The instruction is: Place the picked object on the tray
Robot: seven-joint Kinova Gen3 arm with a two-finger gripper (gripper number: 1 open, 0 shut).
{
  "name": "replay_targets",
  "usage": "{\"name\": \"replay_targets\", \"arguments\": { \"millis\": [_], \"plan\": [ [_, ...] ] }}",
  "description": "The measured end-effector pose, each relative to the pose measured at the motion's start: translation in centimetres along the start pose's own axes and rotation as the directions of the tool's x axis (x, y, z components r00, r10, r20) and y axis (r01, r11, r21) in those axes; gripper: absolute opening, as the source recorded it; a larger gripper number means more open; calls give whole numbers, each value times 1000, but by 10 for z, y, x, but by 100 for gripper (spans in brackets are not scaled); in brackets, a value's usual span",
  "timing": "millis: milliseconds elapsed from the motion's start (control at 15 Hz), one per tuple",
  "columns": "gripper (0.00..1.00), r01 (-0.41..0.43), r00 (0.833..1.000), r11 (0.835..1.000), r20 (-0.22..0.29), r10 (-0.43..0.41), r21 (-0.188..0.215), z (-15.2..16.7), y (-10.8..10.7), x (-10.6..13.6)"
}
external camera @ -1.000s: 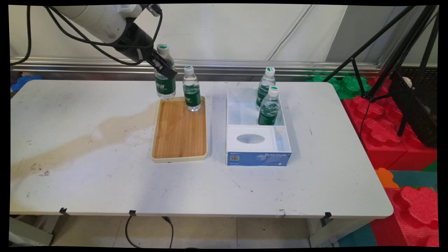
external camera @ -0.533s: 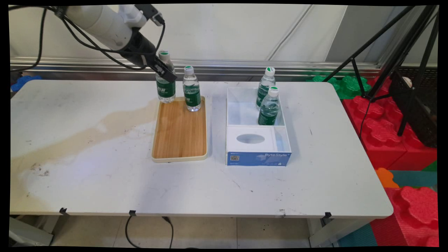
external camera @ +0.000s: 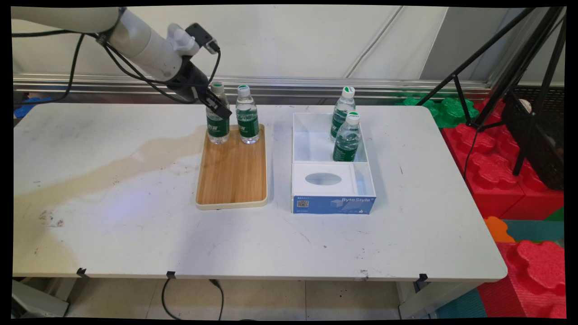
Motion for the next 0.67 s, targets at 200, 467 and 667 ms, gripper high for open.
{"name": "replay_targets", "arguments": {
  "millis": [200,467,667],
  "plan": [
    [0,5,1000,1000,8,-5,-6,11,-4,-5],
    [0,6,1000,1000,16,-5,-13,21,-9,-11],
    [0,4,1000,1000,16,-3,-13,24,-15,-16]
  ]
}}
